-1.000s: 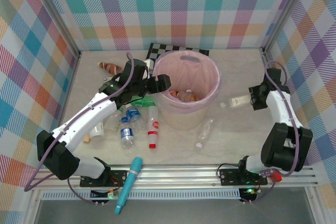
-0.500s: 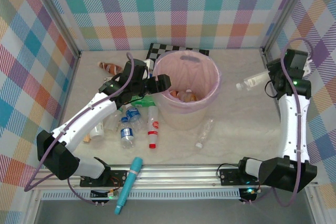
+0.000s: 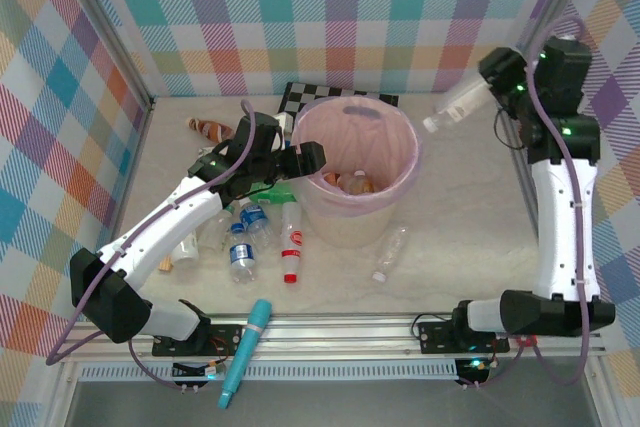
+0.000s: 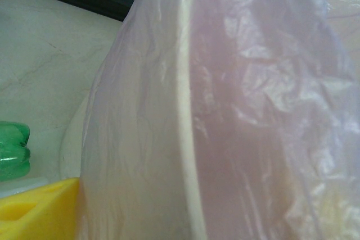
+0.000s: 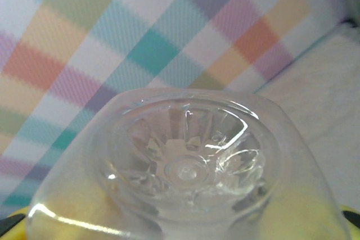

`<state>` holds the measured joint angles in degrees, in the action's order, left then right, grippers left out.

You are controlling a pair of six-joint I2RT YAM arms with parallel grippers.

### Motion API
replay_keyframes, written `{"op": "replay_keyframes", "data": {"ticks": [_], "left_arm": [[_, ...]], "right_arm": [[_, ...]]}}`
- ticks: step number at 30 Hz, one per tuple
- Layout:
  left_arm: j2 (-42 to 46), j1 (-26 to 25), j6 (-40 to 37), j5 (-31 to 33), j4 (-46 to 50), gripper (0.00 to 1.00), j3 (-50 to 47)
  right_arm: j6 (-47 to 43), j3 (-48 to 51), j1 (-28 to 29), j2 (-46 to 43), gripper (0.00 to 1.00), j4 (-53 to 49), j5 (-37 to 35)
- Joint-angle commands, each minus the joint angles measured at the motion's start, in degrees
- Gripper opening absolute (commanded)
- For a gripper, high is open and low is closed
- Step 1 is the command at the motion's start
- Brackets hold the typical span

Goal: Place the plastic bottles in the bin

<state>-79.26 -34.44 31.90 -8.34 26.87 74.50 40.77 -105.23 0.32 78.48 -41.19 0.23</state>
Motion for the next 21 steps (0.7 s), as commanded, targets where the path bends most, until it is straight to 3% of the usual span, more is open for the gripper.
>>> {"op": "replay_keyframes", "data": {"ticks": [1, 9, 21], "left_arm": [[0.5, -0.72, -0.32, 0.49, 0.46, 0.83, -0.5], [0.6, -0.72, -0.26, 0.89, 0.95, 0.83, -0.54], [0.3, -0.72, -0.35, 0.95, 1.02, 0.84, -0.15]], "right_arm": [[-5.51, -3.77, 5.29, 2.39, 0.52, -0.7, 3.58], [-14.53, -7.19, 18.97, 8.78, 0.52, -3.81, 1.73], [-27.23, -7.08, 28.89, 17.88, 0.51, -11.34, 1.97]]}}
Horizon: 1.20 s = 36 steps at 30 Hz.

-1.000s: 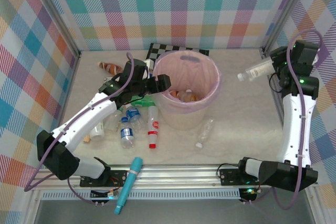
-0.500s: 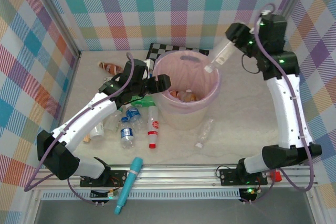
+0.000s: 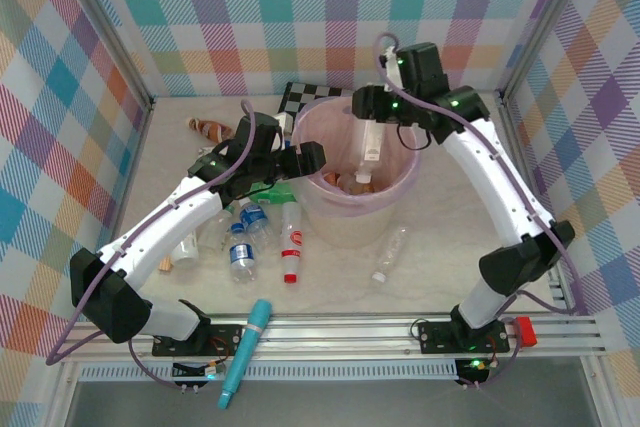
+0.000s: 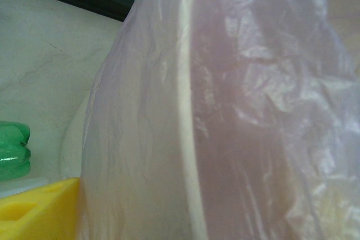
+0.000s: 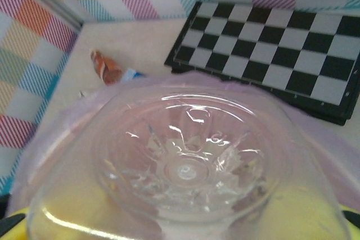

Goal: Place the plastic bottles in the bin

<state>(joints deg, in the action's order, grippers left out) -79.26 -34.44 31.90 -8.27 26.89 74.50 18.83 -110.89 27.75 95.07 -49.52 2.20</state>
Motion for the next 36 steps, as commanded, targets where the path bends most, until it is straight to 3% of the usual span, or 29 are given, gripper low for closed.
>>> {"op": "replay_keyframes", "data": {"ticks": [1, 14, 23, 26, 32, 36], "left_arm": [[0.26, -0.72, -0.35, 0.89, 0.95, 0.84, -0.2], [-0.11, -0.7, -0.44, 0.8, 0.94, 0.84, 0.0], [-0.41, -0.72, -0.52, 0.71, 0.87, 0.83, 0.2], [-0.43, -0.68, -0.52, 0.63, 0.86, 0.84, 0.23], [-0.45, -0.71, -0.76, 0.58, 1.05, 0.84, 0.47], [-0.66, -0.72, -0.71, 0.47, 0.92, 0.83, 0.5]], "right_arm": [[-6.09, -1.37, 1.79, 2.02, 0.51, -3.66, 0.0], [-14.72, -0.51, 4.35, 10.9, 0.53, -12.72, 0.98], [-14.89, 2.98, 6.7, 15.63, 0.59, -11.0, -2.21], [-13.66, 3.77, 6.87, 17.06, 0.65, -10.19, -1.54], [-13.08, 3.99, 7.06, 17.27, 0.95, -9.2, -1.75], [-13.75, 2.57, 7.06, 17.0, 0.99, -10.1, -2.26]]}}
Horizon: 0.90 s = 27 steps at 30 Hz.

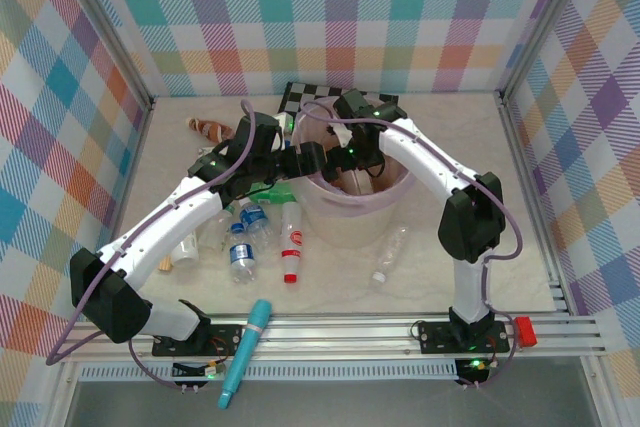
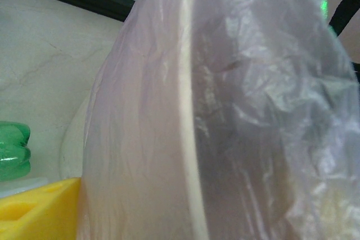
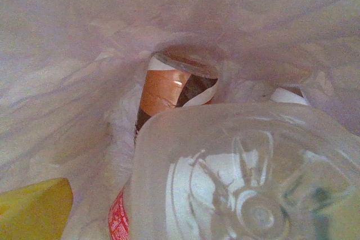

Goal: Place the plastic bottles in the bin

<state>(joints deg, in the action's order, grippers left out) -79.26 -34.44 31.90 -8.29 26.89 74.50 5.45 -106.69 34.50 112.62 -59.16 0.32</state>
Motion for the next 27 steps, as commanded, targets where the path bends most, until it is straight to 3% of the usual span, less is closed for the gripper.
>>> {"op": "replay_keyframes", "data": {"ticks": [1, 18, 27], "left_arm": [[-0.68, -0.72, -0.7, 0.52, 0.86, 0.84, 0.53], [-0.67, -0.72, -0.87, 0.41, 0.7, 0.84, 0.24], [-0.68, -0.72, -0.84, 0.3, 0.7, 0.84, 0.37]], "right_arm": [[-0.44, -2.13, 0.3, -0.6, 1.0, -0.71, -0.5], [-0.37, -13.31, 0.27, -10.42, 0.99, -5.92, 1.82], [3.37, -14.23, -0.66, -18.21, 0.99, -5.69, -1.44]]}}
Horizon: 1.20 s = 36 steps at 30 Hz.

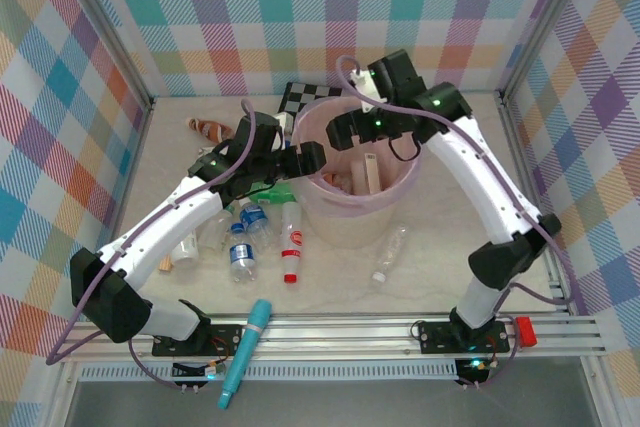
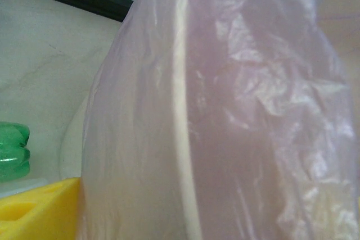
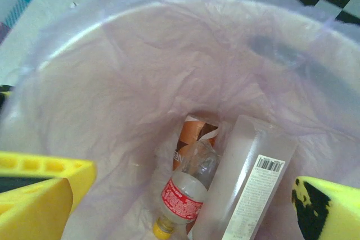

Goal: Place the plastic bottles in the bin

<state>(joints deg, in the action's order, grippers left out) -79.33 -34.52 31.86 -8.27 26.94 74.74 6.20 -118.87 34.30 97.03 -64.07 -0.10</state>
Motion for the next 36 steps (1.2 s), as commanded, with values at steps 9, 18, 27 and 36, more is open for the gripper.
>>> {"op": "replay_keyframes", "data": {"ticks": [9, 18, 27, 36], "left_arm": [[-0.6, -0.63, -1.02, 0.45, 0.59, 0.84, -0.09], [-0.95, -0.62, -1.62, 0.14, 0.7, 0.84, 0.25], [-1.0, -0.58, -2.57, 0.48, 1.71, 0.84, 0.87], [-0.8, -0.63, -2.77, 0.75, 2.32, 0.85, 0.67]], "right_arm": [[10.14, 5.17, -11.17, -14.07, 1.0, -0.45, 2.68], [15.39, 18.63, -26.78, -26.22, 1.0, -3.13, 9.89], [17.68, 34.18, -38.53, -35.99, 1.0, -3.2, 16.06], [21.46, 54.03, -50.66, -40.71, 0.99, 4.57, 31.03]]}}
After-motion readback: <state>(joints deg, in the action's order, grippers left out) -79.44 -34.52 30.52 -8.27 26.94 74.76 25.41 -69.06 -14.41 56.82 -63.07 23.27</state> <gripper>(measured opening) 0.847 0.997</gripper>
